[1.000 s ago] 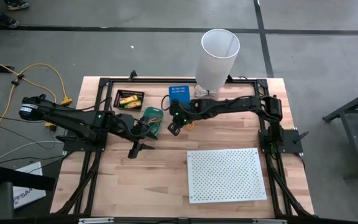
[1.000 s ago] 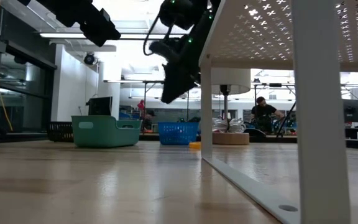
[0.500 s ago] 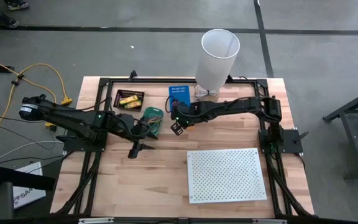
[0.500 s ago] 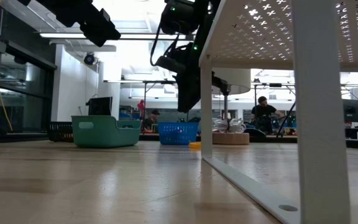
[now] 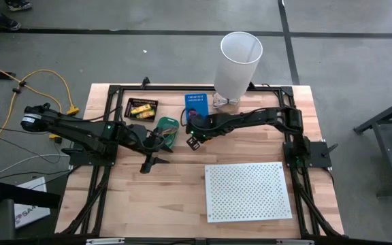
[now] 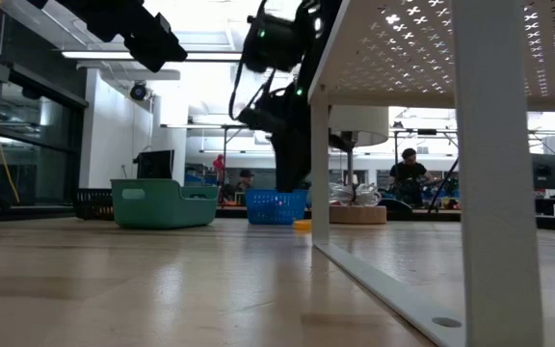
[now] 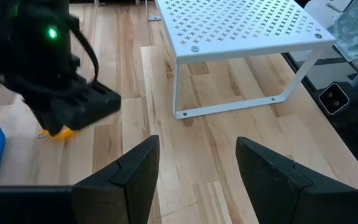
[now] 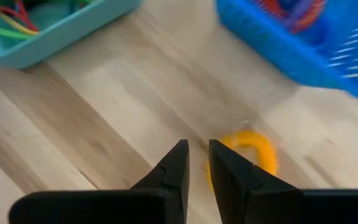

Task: Pick & Place Office Desk Supplies
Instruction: Put the yellow spring keychain into the blue bin

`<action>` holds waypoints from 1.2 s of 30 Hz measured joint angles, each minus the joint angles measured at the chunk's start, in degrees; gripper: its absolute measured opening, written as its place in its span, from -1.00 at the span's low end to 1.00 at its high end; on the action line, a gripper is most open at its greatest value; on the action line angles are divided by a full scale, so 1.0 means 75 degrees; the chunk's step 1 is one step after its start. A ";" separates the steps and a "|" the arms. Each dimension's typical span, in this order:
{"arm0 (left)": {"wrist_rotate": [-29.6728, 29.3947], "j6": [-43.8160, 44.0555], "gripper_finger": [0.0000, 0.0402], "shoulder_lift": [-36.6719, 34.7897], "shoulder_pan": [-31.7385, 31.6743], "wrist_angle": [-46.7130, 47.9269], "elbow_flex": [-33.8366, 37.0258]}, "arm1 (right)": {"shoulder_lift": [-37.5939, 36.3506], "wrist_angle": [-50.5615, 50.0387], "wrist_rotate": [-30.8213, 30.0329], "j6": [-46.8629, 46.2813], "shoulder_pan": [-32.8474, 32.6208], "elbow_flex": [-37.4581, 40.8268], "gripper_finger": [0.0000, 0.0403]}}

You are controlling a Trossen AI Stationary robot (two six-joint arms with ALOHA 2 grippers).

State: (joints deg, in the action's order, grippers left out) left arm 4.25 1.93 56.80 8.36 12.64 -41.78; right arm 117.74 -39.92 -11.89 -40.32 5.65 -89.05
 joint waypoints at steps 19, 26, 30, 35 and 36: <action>0.0000 -0.0001 0.03 -0.0001 0.0000 -0.0012 0.0000 | 0.0360 -0.0151 -0.0420 -0.0398 0.0111 -0.0001 -0.75; 0.0000 0.0000 0.03 -0.0003 0.0000 -0.0012 0.0000 | 0.0357 -0.0358 -0.0352 -0.0618 0.0097 -0.0001 -0.75; 0.0000 0.0000 0.03 -0.0003 0.0000 -0.0012 0.0000 | 0.0357 -0.0483 -0.0343 -0.0790 -0.0021 -0.0001 -0.75; 0.0000 0.0000 0.03 -0.0003 0.0001 -0.0012 0.0000 | 0.0357 -0.0577 -0.0169 -0.0820 -0.0120 -0.0001 -0.75; 0.0000 0.0000 0.03 -0.0002 0.0000 -0.0012 0.0000 | 0.0357 -0.0574 -0.0156 -0.0818 -0.0138 -0.0001 -0.75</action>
State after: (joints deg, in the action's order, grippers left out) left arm 4.25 1.93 56.78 8.36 12.56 -41.78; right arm 120.42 -44.23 -13.06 -46.46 4.62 -89.06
